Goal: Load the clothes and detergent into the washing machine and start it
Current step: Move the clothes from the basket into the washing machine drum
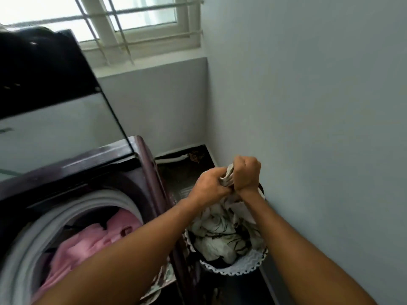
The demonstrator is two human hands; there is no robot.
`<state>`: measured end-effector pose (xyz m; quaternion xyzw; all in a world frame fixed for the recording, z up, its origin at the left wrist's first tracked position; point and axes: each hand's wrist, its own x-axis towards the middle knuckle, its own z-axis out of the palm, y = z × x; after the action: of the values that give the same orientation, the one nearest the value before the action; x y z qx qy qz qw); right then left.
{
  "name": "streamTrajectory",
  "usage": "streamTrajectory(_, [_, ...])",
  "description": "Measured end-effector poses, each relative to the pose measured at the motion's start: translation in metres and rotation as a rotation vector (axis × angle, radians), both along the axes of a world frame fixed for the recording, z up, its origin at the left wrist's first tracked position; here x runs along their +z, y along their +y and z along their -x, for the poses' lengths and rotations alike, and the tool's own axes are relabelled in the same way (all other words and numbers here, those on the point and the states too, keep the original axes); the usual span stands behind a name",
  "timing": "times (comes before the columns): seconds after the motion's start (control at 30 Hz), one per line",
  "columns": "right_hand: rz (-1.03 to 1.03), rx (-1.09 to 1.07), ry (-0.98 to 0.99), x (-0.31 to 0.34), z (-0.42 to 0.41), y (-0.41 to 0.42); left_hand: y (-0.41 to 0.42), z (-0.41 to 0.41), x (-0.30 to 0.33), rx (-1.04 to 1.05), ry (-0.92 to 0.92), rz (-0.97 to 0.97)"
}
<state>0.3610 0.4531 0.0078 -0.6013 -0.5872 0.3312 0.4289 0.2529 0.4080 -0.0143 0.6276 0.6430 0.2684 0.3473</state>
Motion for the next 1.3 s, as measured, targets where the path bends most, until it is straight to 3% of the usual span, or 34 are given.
streamTrajectory(0.27, [0.377,0.222,0.195,0.093,0.053,-0.01,-0.053,0.059,0.077,0.121,-0.071,0.003])
streamTrajectory(0.43, [0.686,0.416,0.538,0.131,0.116,-0.043,-0.099,0.107,0.11,0.402,-0.36,-0.17])
streamTrajectory(0.6, [0.906,0.693,0.698,0.156,0.183,-0.086,-0.151,0.175,0.138,0.583,-0.601,-0.262])
streamTrajectory(0.73, [0.961,0.774,0.77,0.15,0.243,-0.123,-0.196,0.23,0.141,0.756,-0.531,-0.348])
streamTrajectory(0.8, [0.974,0.813,0.735,0.137,0.267,-0.142,-0.218,0.258,0.132,0.913,-0.395,-0.356])
streamTrajectory(0.93, [0.795,0.886,0.413,0.101,0.298,-0.173,-0.25,0.295,0.098,1.099,-0.058,-0.204])
streamTrajectory(1.03, [0.681,0.933,0.199,0.069,0.301,-0.183,-0.266,0.306,0.064,1.043,0.023,0.002])
streamTrajectory(1.13, [0.711,0.945,0.084,0.05,0.291,-0.189,-0.274,0.304,0.042,1.012,0.028,0.176])
streamTrajectory(1.23, [0.686,0.919,0.01,0.044,0.279,-0.189,-0.269,0.291,0.036,0.967,0.006,0.251])
streamTrajectory(1.3, [0.553,0.877,-0.052,0.044,0.269,-0.18,-0.26,0.278,0.037,0.907,0.102,0.28])
